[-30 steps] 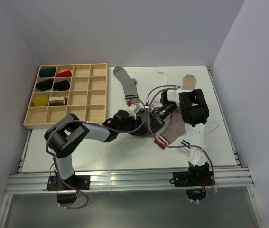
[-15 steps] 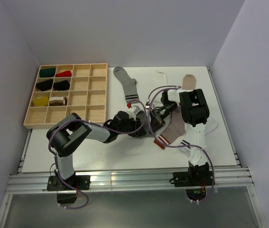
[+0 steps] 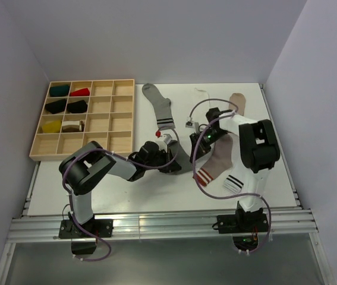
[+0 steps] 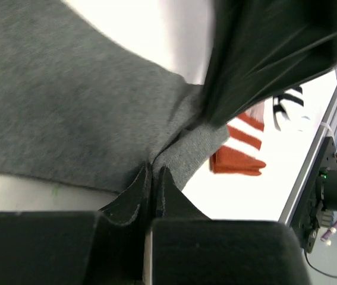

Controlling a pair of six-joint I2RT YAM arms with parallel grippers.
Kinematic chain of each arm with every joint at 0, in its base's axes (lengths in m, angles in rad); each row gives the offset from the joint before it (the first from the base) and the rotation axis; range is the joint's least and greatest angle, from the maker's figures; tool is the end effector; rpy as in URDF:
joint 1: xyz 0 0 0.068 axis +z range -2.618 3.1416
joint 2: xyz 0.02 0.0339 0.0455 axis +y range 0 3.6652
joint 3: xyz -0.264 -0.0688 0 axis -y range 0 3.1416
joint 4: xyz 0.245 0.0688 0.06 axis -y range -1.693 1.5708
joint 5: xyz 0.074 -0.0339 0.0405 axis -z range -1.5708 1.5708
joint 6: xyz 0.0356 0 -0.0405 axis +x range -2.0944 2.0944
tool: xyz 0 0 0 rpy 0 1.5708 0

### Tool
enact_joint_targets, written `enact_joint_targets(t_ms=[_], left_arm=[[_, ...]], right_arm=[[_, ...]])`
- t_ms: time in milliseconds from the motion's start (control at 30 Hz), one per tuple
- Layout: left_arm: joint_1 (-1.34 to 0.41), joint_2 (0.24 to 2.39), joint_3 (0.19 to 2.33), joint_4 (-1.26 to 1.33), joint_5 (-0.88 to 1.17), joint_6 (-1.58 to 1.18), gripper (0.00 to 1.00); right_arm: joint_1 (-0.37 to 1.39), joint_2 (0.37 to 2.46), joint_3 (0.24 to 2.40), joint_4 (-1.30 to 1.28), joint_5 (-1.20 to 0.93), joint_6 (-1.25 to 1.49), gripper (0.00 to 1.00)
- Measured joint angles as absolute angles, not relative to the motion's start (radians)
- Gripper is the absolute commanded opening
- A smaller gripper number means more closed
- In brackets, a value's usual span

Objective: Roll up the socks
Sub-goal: Roll the sock at the center of the board.

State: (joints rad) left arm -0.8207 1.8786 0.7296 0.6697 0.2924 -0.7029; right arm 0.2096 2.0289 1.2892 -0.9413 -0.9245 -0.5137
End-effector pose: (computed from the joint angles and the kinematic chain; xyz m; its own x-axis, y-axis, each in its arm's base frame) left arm 0.2317 -0.2637 0.1163 -0.8054 -0.0436 -0.5911 0.4643 0.5734 -0.6750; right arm 0.3342 0.1001 0.1346 -0.8273 -0.4786 -0.2941 -0.5121 0.4273 0.7451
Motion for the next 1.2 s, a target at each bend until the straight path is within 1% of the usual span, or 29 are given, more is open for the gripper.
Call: enact_joint_targets(t_ms=[33, 167, 300, 400, 533, 633, 767, 833, 1200], left_arm=[[-0.817, 1.879, 0.723, 0.671, 0.300, -0.709, 0.00], [-0.789, 1.879, 0.691, 0.701, 0.350, -0.747, 0.00], [-0.748, 1.883, 0.672, 0.716, 0.425, -0.786, 0.00], [-0.722, 1.895, 0.675, 0.712, 0.484, -0.815, 0.00], [-0.698, 1.900, 0.704, 0.642, 0.554, -0.836, 0.00], [-0.680, 1.916, 0.745, 0.570, 0.608, -0.844, 0.00], [-0.655, 1.940, 0.814, 0.439, 0.685, -0.847, 0.00], [-0.645, 1.952, 0.839, 0.387, 0.719, -0.847, 0.00], [-0.603, 1.998, 0.923, 0.176, 0.855, -0.823, 0.00]], right_arm=[[0.209, 1.991, 1.273, -0.915, -0.909, -0.513, 0.21], [0.208, 1.800, 1.171, -0.780, -0.836, -0.500, 0.29], [0.208, 1.623, 1.079, -0.678, -0.786, -0.519, 0.30], [0.209, 1.513, 1.015, -0.618, -0.765, -0.553, 0.35], [0.237, 1.389, 0.916, -0.549, -0.714, -0.598, 0.36], [0.328, 1.307, 0.815, -0.475, -0.635, -0.630, 0.39], [0.500, 1.230, 0.684, -0.402, -0.528, -0.667, 0.48], [0.585, 1.208, 0.630, -0.363, -0.468, -0.683, 0.51], [0.822, 1.159, 0.482, -0.149, -0.208, -0.739, 0.56]])
